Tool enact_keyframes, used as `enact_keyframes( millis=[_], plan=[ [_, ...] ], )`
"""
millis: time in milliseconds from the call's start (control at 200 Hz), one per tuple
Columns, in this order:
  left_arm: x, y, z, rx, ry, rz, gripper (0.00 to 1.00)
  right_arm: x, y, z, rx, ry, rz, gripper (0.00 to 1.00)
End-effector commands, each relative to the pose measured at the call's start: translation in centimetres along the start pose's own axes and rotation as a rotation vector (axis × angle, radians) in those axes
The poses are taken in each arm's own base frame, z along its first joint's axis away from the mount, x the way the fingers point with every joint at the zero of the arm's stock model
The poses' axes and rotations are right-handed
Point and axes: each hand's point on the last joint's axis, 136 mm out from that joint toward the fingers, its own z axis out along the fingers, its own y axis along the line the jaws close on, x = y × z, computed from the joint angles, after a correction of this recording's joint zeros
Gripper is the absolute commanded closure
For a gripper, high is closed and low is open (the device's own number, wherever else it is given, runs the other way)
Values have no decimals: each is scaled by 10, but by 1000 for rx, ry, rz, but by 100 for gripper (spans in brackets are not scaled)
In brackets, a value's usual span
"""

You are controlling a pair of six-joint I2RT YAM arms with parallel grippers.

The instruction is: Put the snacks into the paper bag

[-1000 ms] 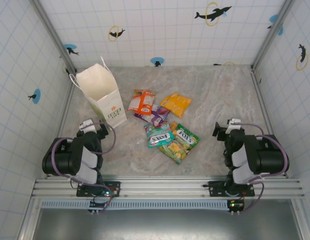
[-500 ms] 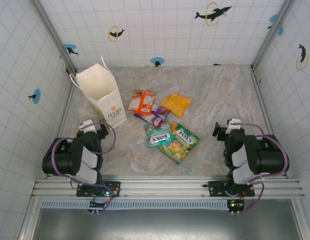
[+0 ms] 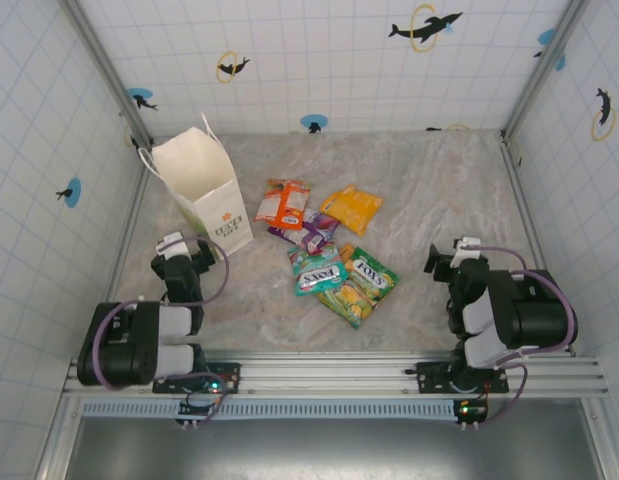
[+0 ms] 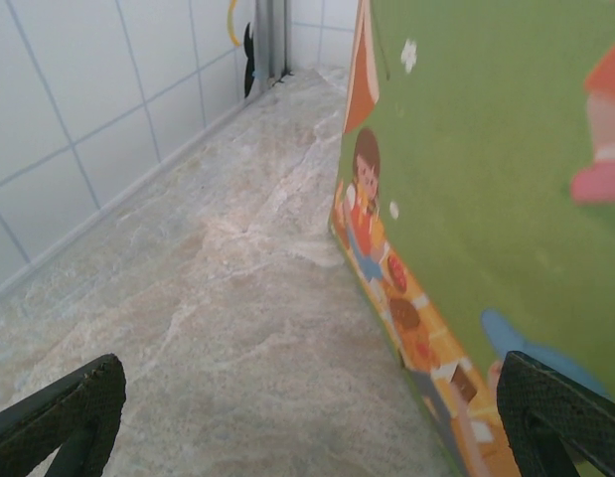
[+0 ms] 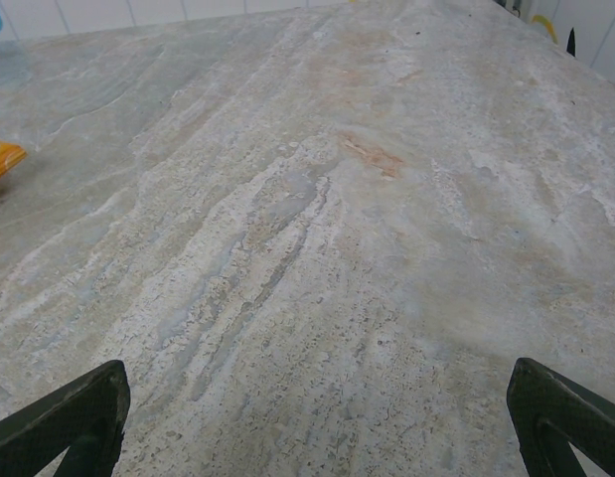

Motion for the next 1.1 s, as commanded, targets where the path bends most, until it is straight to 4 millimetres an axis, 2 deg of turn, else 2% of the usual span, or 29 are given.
enact_keyframes(
  millis=[0,110,235,355,510,696,716,731,801,871,956,1091],
  plan=[
    [13,-1,-4,1,124,-5,2,-10,14,3,-37,5,-78,0],
    [-3,3,-11,-32,167,-36,5,-18,31,18,-51,152,-81,0],
    [-35,0,-23,-50,179,-124,9,-38,71,15,-190,211,-74,0],
    [-62,-6,-35,-31,234,-193,12,-58,123,-1,-356,188,-90,0],
    [-98,-28,-57,85,314,-228,17,-80,195,-29,-603,178,-38,0],
    [-146,-50,-85,203,381,-277,21,-83,268,-62,-805,169,-151,0],
    [-144,-52,-86,208,397,-283,21,-82,275,-65,-822,170,-168,0],
    [-158,-54,-90,224,375,-295,21,-82,279,-66,-832,169,-179,0],
    [-178,-64,-99,279,373,-321,21,-79,300,-75,-879,154,-233,0],
    [-196,-70,-103,307,375,-346,20,-81,315,-77,-890,125,-264,0],
    [-209,-72,-101,292,401,-355,20,-85,334,-77,-918,91,-285,0],
    [-208,-68,-86,215,487,-345,20,-91,366,-71,-965,63,-317,0]
  ],
)
